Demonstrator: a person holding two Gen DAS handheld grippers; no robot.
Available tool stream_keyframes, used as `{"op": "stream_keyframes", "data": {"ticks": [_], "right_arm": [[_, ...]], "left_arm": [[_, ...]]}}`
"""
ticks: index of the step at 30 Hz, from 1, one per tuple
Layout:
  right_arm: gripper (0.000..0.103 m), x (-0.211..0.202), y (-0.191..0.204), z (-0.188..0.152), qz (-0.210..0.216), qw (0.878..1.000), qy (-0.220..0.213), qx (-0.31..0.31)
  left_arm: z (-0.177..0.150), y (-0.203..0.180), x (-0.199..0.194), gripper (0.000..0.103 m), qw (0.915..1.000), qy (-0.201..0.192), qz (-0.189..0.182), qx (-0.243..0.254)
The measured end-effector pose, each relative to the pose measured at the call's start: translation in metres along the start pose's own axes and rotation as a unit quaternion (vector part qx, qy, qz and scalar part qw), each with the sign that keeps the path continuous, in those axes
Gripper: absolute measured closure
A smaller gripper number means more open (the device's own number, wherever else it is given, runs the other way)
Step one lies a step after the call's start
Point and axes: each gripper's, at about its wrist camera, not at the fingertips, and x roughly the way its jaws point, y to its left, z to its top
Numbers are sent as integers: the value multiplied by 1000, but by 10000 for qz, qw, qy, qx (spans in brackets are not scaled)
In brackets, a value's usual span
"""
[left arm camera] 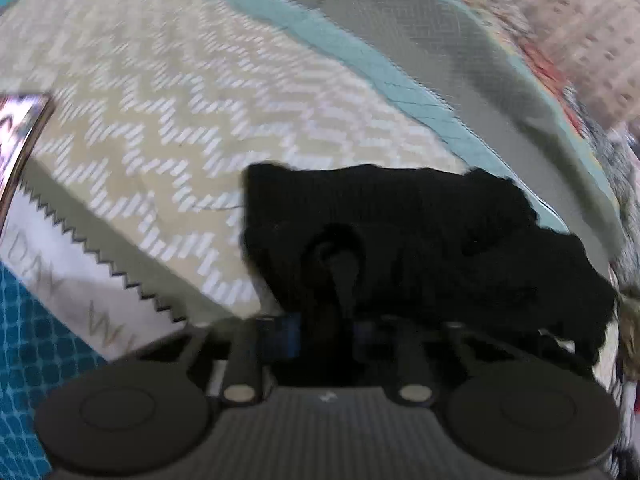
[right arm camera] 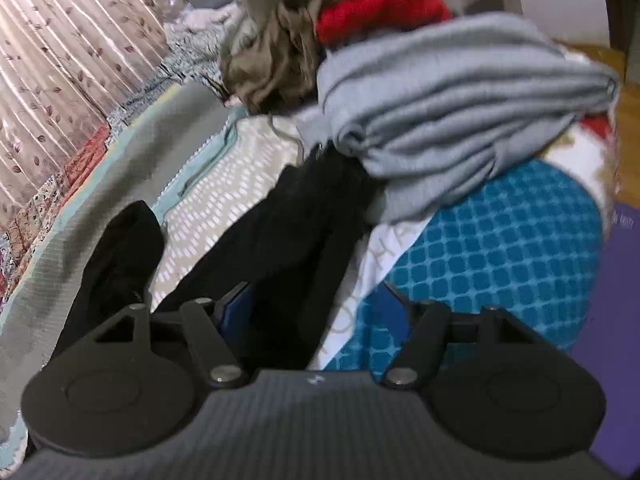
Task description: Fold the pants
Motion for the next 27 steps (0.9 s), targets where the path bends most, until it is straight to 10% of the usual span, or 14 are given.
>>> {"op": "stream_keyframes", "data": {"ticks": [3, 4, 8, 12, 15, 17, 21, 27], "right_arm": [[54, 11, 11, 0, 25, 9995, -54, -325], [94, 15, 16, -1, -96, 9984, -7, -560], [93, 2, 23, -6, -575, 9926, -289, -1031], [87, -25, 16, -6, -625, 9898, -484, -1186], [83, -40, 24, 9, -263, 9902, -625, -1220], [61, -40, 40, 18, 83, 9887, -641, -1354], [47, -16, 79, 30, 1053, 9836, -203, -1449], [36, 54, 147, 11, 1542, 9586, 832, -2244]], "left_arm": [[-5, -2, -23, 92, 9998, -71, -95, 156], [-8, -1, -32, 92, 9998, -70, -117, 149], [-27, 6, -85, 91, 9995, -154, -251, 119], [-44, 11, -117, 48, 9994, 2, -140, 326], [-29, 5, -134, 45, 9968, -504, -220, 580], [-8, -9, -129, 42, 9943, -802, -197, 680], [41, -80, -60, 24, 9791, -928, -185, 1800], [68, -168, 86, 10, 9614, -87, -190, 2742]]}}
